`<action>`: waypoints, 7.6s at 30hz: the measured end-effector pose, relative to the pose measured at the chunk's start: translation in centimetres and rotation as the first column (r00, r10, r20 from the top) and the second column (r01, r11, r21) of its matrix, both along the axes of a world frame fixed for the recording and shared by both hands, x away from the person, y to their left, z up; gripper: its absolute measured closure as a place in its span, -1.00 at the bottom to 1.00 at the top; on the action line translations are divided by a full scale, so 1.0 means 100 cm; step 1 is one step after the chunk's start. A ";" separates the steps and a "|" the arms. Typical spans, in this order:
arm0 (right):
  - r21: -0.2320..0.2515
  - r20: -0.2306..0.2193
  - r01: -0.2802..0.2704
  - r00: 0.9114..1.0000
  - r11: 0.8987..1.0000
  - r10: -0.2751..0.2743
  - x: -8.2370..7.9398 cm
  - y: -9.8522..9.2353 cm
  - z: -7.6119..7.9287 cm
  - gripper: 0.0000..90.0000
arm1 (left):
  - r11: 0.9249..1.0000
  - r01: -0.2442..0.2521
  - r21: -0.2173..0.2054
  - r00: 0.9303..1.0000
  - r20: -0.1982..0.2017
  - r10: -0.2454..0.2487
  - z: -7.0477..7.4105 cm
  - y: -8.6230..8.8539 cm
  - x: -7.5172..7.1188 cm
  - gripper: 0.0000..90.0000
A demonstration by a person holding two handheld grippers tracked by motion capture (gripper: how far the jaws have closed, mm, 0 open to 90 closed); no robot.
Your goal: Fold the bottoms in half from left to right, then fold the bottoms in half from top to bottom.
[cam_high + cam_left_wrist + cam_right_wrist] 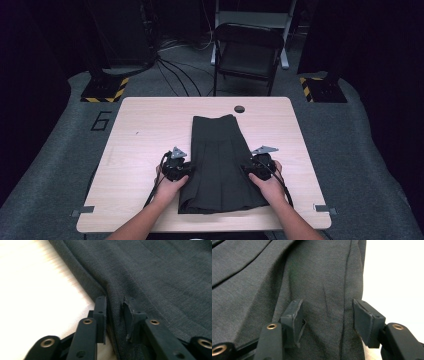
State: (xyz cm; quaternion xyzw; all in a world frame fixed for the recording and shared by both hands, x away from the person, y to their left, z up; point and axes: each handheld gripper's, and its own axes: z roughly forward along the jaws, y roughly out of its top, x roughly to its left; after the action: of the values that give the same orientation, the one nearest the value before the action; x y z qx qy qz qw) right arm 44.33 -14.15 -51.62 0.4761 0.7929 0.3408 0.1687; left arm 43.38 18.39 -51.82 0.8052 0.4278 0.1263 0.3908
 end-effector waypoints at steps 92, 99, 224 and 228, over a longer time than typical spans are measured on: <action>0.039 0.059 -0.258 0.965 0.965 0.255 -0.012 0.071 0.046 -0.11 | 0.999 -0.019 -0.036 1.000 -0.025 0.018 0.009 0.065 -0.043 -0.07; 0.017 0.063 -0.252 0.966 0.968 0.250 0.022 0.094 0.041 -0.19 | 0.999 -0.019 -0.027 1.000 -0.019 0.018 0.007 0.064 -0.040 -0.08; -0.023 0.086 -0.185 0.979 0.982 0.186 -0.013 0.071 -0.004 -0.08 | 0.973 -0.156 -0.172 0.987 -0.051 0.150 0.029 0.029 0.095 0.73; -0.023 0.086 -0.183 0.979 0.983 0.184 -0.013 0.072 -0.004 -0.08 | 0.974 -0.134 -0.184 0.991 -0.029 0.131 0.036 0.026 0.091 0.80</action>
State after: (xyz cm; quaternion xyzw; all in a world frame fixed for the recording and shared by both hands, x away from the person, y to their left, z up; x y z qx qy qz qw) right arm 43.06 -7.00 -51.99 0.3841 0.8278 0.3696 0.1748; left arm 52.46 20.95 -48.22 0.7360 0.4937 0.1049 0.4513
